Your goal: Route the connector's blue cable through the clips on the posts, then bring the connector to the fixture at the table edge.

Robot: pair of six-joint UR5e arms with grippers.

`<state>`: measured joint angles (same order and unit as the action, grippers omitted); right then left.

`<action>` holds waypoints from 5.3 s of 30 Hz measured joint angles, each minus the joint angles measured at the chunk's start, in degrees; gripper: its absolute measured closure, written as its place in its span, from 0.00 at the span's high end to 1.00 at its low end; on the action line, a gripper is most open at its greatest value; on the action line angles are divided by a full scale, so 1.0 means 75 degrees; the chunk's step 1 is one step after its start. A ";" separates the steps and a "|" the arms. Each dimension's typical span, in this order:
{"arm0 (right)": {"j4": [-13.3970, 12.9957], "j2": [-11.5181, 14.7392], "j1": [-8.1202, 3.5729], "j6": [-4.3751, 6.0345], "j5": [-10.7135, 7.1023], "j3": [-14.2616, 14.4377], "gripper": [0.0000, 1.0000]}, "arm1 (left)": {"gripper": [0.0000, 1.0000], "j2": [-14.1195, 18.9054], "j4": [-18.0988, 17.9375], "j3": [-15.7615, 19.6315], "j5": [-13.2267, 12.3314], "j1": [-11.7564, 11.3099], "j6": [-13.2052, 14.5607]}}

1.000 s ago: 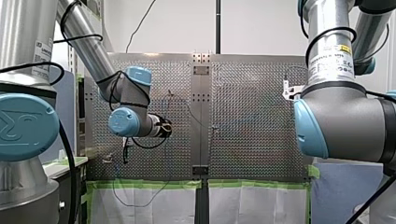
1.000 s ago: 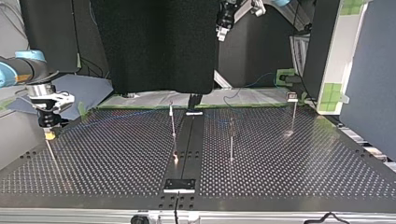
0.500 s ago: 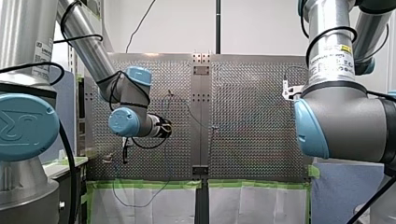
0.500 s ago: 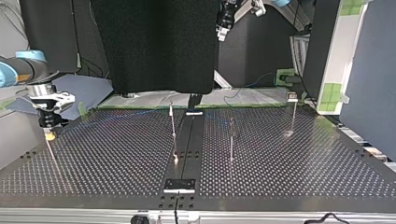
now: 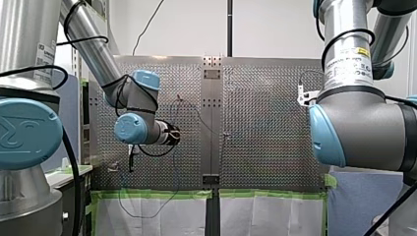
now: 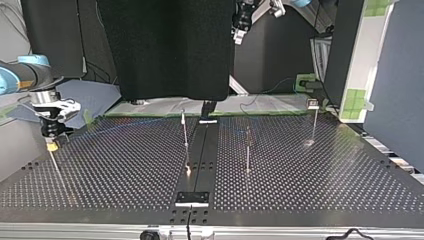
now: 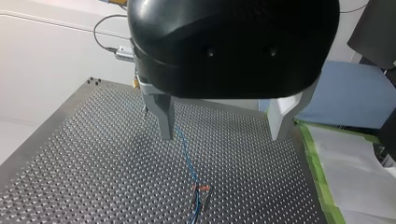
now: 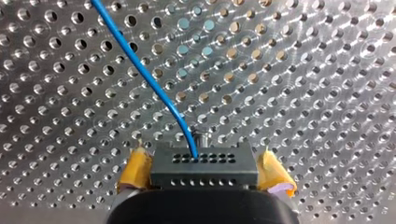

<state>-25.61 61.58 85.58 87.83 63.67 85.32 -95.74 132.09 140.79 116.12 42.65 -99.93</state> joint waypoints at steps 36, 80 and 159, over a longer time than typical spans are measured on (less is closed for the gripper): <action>0.0020 0.0000 -0.0034 0.0001 0.0636 0.0002 1.00 | 1.00 0.0000 0.0030 0.0001 0.0025 0.0000 0.0000; 0.0724 0.0031 -0.0020 0.0337 0.3233 0.0329 1.00 | 1.00 0.0000 0.0026 -0.0001 0.0022 0.0000 0.0000; -0.0886 0.1009 0.4774 -0.0042 0.8482 0.3202 1.00 | 1.00 0.0002 -0.0229 -0.0243 0.1323 -0.0137 -0.0838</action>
<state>-32.26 69.15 121.38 87.51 127.29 109.34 -95.73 130.38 138.96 126.05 41.62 -106.21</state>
